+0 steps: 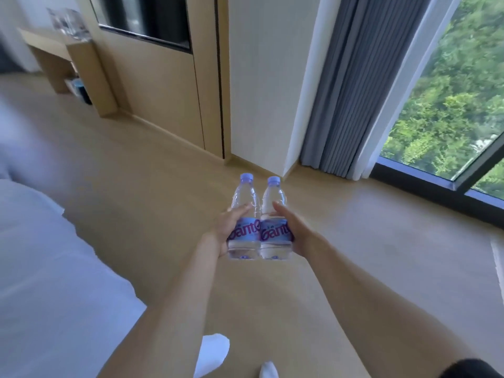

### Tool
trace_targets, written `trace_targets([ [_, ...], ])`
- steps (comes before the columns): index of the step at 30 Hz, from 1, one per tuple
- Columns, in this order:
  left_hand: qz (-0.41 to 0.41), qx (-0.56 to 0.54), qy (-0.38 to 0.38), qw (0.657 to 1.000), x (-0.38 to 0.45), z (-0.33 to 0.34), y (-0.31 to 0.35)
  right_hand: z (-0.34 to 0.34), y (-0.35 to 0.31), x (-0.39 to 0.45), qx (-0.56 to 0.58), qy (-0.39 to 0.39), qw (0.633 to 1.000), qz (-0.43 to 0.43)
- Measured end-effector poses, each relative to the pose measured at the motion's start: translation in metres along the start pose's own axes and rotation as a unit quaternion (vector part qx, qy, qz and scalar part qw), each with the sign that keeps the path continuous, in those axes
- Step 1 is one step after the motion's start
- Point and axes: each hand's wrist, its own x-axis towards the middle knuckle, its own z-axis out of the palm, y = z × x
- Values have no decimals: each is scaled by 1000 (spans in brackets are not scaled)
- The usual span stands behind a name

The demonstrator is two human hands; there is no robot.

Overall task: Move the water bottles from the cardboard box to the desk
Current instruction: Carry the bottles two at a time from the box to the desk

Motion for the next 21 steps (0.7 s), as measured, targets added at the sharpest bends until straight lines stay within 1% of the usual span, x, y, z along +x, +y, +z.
trace_targets([
  [3, -3, -21, 26, 999, 24, -6, 24, 5, -31, 37, -23, -38, 999, 11],
  [9, 0, -65, 54, 996, 71, -43, 59, 34, -70, 117, -74, -74, 994, 30],
  [15, -3, -100, 68, 993, 139, -110, 86, 78, -97, 202, -89, -119, 987, 58],
  [18, 8, -117, 79, 990, 183, -148, 112, 106, -121, 256, -99, -148, 981, 80],
  [21, 16, -129, 109, 985, 225, -191, 147, 144, -150, 314, -106, -165, 976, 91],
])
